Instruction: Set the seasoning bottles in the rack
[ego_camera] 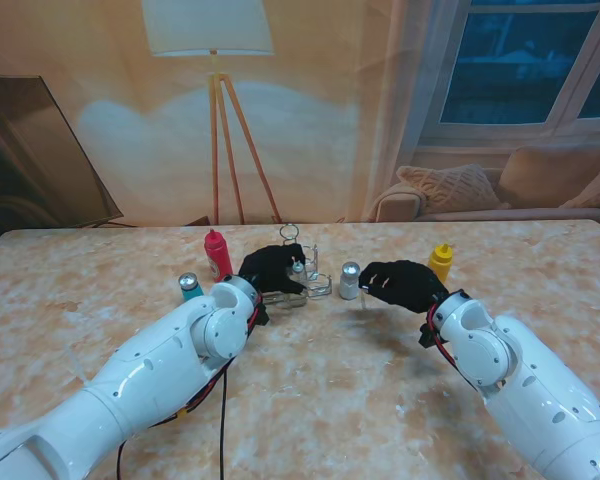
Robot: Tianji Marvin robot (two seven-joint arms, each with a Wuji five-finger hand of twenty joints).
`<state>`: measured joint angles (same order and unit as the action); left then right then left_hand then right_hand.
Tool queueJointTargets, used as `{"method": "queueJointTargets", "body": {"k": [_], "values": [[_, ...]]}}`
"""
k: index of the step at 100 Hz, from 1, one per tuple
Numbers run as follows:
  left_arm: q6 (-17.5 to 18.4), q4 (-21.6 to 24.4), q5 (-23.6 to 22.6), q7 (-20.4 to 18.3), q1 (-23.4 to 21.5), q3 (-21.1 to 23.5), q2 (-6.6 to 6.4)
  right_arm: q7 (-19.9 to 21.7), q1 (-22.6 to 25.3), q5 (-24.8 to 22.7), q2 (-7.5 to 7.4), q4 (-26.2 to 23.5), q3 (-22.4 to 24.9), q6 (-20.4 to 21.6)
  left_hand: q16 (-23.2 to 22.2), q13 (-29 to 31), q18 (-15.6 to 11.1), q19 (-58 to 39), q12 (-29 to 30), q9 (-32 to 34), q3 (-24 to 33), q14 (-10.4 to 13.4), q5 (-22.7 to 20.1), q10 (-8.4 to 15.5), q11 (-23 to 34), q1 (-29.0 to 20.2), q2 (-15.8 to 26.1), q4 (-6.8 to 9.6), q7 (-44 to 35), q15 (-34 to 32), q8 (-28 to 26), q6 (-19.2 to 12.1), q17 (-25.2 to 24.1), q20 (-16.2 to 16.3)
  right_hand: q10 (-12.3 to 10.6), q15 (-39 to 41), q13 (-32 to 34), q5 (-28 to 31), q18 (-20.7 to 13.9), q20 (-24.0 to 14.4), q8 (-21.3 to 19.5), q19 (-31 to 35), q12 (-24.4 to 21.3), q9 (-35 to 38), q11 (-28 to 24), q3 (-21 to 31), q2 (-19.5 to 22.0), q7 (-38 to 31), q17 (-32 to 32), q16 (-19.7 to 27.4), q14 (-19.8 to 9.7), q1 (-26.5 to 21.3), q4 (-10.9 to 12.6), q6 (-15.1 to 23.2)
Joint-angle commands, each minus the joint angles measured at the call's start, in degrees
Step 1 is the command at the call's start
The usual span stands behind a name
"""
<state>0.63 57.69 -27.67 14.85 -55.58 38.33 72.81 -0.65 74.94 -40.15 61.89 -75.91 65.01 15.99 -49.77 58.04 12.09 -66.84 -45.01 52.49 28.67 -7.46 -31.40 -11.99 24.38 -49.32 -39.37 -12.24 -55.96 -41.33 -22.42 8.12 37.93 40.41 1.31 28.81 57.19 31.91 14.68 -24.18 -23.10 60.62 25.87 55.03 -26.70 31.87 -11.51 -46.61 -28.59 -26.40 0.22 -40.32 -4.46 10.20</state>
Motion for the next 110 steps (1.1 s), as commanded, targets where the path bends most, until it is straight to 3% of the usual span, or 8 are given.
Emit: {"method": "queueJointTargets", "body": {"k": [1,24,37,50,62,75,92,110], "values": [[0.42,0.07,0.38,-0.96,0.21,0.28,-0.14,0.86,0.34,-0.03,0.19,-0.06,-0.18,-0.11,0.94,0.94,-0.31,0.43,-0.38,5.44,10.74,-0.36,-5.76,4.63,2.63,-7.22,4.63,0.71,-9.64,1.30,-2.76,-10.00,0.17,-0.95,-1.37,0.53,1.04,0.36,0.96,-0.85,0.03,0.38,1.57,0.72,-0.60,-0.38,-1.42,-0.78,0.73,-1.37,-0.83,-1.33,-1.02,1.47],[2.99,-0.98,1.05,-1.12,0.56,0.62,-0.16,0.86,0.34,-0.03,0.19,-0.06,-0.18,-0.11,1.95,0.80,-0.45,1.28,1.23,5.54,11.88,-0.56,-7.24,4.45,0.41,-5.99,3.63,-0.22,-6.21,3.09,-1.37,-9.36,-0.09,-1.55,-1.31,0.48,0.98,0.24,0.94,-0.87,0.06,0.38,1.54,0.64,-0.54,-0.37,-1.44,-0.72,0.74,-1.35,-0.74,-1.34,-1.02,1.44],[3.47,-1.03,0.58,-1.41,0.57,0.62,-0.45,0.91,0.34,0.03,0.19,-0.06,-0.18,-0.13,1.76,-2.18,-0.28,4.03,8.79,-2.85,12.86,-0.47,-5.67,3.43,6.68,-3.14,2.28,-1.16,0.91,5.14,-3.09,-6.94,-2.95,-1.62,-1.30,0.50,1.02,0.27,0.93,-0.86,0.03,0.39,1.54,0.67,-0.56,-0.35,-1.48,-0.77,0.69,-1.36,-0.87,-1.33,-1.02,1.44],[3.54,-1.04,-0.11,-1.09,0.48,0.71,-0.62,0.98,0.06,0.18,0.21,0.22,-0.45,-0.19,1.57,-3.87,-0.16,5.51,16.41,-7.42,18.06,0.09,-5.33,4.36,8.72,2.32,1.66,-1.90,7.26,5.95,-4.33,-5.04,-5.85,-1.44,-1.42,0.52,1.06,0.26,0.92,-0.87,0.05,0.40,1.54,0.71,-0.57,-0.30,-1.58,-0.76,0.70,-1.36,-0.80,-1.34,-1.03,1.44],[3.90,-0.68,-0.56,-1.25,0.26,1.03,-0.93,0.99,0.00,0.17,0.21,0.27,-0.51,-0.20,1.26,-5.85,0.40,6.39,17.64,-9.92,22.87,-0.48,-5.00,3.76,7.30,7.21,2.44,0.25,12.88,6.57,-5.22,-3.21,-7.93,-1.54,-1.40,0.49,1.03,0.21,0.90,-0.86,0.08,0.38,1.53,0.70,-0.55,-0.26,-1.65,-0.73,0.70,-1.35,-0.86,-1.33,-1.05,1.43],[4.01,0.33,-0.92,-1.19,-0.39,1.72,-1.24,0.92,0.00,0.13,0.22,0.26,-0.51,-0.24,1.01,-6.28,0.43,6.18,18.01,-10.82,24.68,-0.56,-4.87,3.10,6.60,9.10,3.15,2.65,15.08,6.32,-5.62,-2.15,-8.25,-1.43,-1.27,0.48,1.03,0.14,0.94,-0.85,0.11,0.38,1.53,0.69,-0.54,-0.20,-1.68,-0.69,0.70,-1.35,-0.80,-1.33,-1.06,1.41],[3.83,1.06,-1.59,-1.00,-0.92,2.19,-1.51,0.92,-0.02,0.09,0.21,0.30,-0.52,-0.19,0.80,-6.50,1.65,5.61,18.28,-12.24,23.85,-1.43,-4.77,0.30,5.56,11.11,3.81,3.02,19.25,5.60,-5.05,-0.02,-8.52,-1.10,-1.31,0.49,1.08,0.22,0.96,-0.84,0.08,0.37,1.54,0.72,-0.57,-0.11,-1.86,-0.75,0.73,-1.35,-0.93,-1.29,-1.07,1.42],[3.55,1.00,-1.94,-0.40,-1.07,2.25,-1.47,0.89,0.00,0.03,0.21,0.29,-0.49,-0.16,0.68,-7.58,2.09,5.74,18.51,-13.88,23.33,-2.22,-4.83,-1.17,4.26,13.03,4.00,2.97,22.83,5.28,-4.56,1.72,-9.53,-0.73,-1.36,0.48,1.05,0.17,0.91,-0.85,0.07,0.40,1.55,0.71,-0.59,0.04,-2.09,-0.74,0.65,-1.35,-0.83,-1.27,-1.07,1.46]]}}
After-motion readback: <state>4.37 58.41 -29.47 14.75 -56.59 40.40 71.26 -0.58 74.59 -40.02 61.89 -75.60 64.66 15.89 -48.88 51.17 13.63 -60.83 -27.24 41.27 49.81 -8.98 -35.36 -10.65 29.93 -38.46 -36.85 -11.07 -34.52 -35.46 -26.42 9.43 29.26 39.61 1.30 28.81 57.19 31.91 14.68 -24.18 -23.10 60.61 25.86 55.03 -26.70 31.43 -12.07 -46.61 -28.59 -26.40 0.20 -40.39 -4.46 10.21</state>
